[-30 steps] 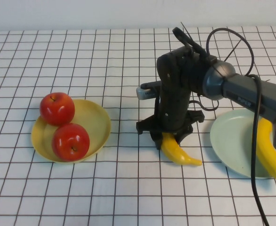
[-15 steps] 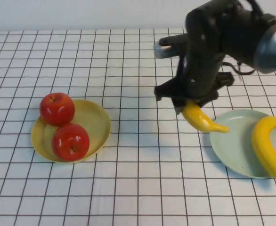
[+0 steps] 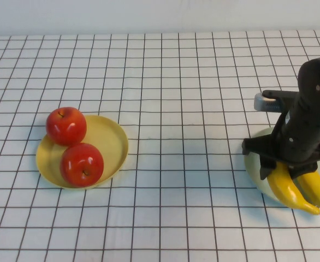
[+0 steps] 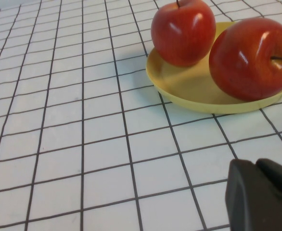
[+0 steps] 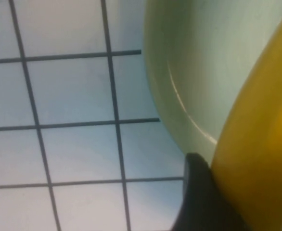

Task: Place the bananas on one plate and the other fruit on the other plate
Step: Put another type of fruit in the right plate

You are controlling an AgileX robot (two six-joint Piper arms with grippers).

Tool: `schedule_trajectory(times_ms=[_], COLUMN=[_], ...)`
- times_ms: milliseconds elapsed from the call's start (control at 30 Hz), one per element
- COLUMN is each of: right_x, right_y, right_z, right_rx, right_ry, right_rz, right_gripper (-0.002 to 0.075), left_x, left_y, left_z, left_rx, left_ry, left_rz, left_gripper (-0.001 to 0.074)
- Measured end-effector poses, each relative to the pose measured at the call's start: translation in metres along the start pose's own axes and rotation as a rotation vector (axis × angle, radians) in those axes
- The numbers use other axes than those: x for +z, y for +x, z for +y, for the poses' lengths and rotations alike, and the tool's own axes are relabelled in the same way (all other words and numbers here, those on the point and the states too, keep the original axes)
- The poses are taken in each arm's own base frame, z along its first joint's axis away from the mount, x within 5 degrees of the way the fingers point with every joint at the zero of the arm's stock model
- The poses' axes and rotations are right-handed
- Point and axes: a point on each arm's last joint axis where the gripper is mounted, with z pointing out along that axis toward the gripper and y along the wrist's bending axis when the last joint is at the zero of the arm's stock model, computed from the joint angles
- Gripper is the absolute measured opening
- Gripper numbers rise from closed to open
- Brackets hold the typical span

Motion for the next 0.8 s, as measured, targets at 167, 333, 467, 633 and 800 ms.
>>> schedule_trajectory(times_ms=[167, 333, 467, 633, 800], right_x=[0.003, 0.004, 0.006, -0.008, -0.063], right_y=[-0.003, -0.007, -0.008, -0.007, 0.013], right_z=[0.001, -0.004, -0.007, -0.008, -0.014], right_rx=[0.006, 0.028, 0.036, 0.001, -0.087], right_ry=[-0.028, -0.034, -0.026, -0.04, -0.11], right_rz=[-0.044, -0.056, -0.048, -0.09, -0.287], right_gripper=[0.0333, 0.045, 0.0471, 0.0456, 0.0227], left_x=[0.0, 0.0, 0.0, 0.0, 0.0], left_y=[0.0, 0.0, 0.0, 0.0, 0.0], left_z=[0.0, 0.0, 0.0, 0.0, 0.0], left_rx=[0.0, 0.0, 0.0, 0.0, -0.001], left_ry=[0.0, 0.0, 0.0, 0.0, -0.002], left_rz=[0.0, 0.0, 0.0, 0.0, 0.0], left_gripper=[-0.0005, -0.0005, -0.0005, -0.0005, -0.0005])
